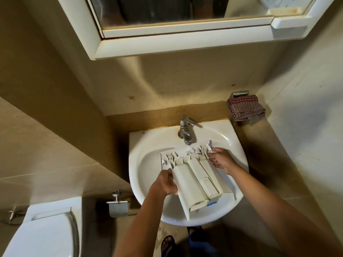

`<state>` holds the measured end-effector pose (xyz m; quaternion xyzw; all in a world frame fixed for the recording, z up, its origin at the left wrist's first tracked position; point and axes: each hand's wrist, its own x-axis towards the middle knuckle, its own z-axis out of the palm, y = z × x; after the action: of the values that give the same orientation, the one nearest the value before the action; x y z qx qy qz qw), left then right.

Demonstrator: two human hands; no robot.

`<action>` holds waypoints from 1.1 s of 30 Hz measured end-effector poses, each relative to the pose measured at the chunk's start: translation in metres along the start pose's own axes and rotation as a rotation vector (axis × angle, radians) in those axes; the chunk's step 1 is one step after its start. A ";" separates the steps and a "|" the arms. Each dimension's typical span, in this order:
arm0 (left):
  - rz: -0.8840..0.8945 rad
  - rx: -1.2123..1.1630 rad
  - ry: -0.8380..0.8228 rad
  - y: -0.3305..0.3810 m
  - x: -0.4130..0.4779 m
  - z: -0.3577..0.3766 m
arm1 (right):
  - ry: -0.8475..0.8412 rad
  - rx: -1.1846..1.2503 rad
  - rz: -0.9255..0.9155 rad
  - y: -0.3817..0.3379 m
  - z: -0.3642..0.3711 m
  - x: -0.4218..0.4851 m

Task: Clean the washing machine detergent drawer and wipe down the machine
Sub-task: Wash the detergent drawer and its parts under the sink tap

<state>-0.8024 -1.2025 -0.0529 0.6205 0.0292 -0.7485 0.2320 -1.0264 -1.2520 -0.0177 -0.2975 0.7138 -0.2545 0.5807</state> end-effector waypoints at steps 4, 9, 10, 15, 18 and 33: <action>-0.039 0.042 -0.051 0.009 0.007 0.010 | 0.042 -0.013 -0.009 0.005 -0.009 0.002; -0.104 0.035 -0.119 0.016 0.014 0.022 | 0.085 -0.006 -0.034 0.011 -0.020 0.002; -0.118 0.035 -0.133 0.018 0.017 0.025 | 0.095 0.002 -0.040 0.011 -0.023 0.002; -0.172 0.096 -0.196 0.025 0.020 0.039 | 0.152 0.033 -0.037 0.017 -0.035 0.003; -0.193 0.118 -0.200 0.030 0.022 0.044 | 0.181 0.058 -0.044 0.022 -0.040 0.006; -0.277 0.189 -0.245 0.033 0.034 0.051 | 0.253 0.060 -0.007 0.038 -0.047 0.006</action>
<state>-0.8407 -1.2595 -0.0650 0.5337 0.0154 -0.8427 0.0697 -1.0780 -1.2289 -0.0395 -0.2481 0.7724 -0.3130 0.4938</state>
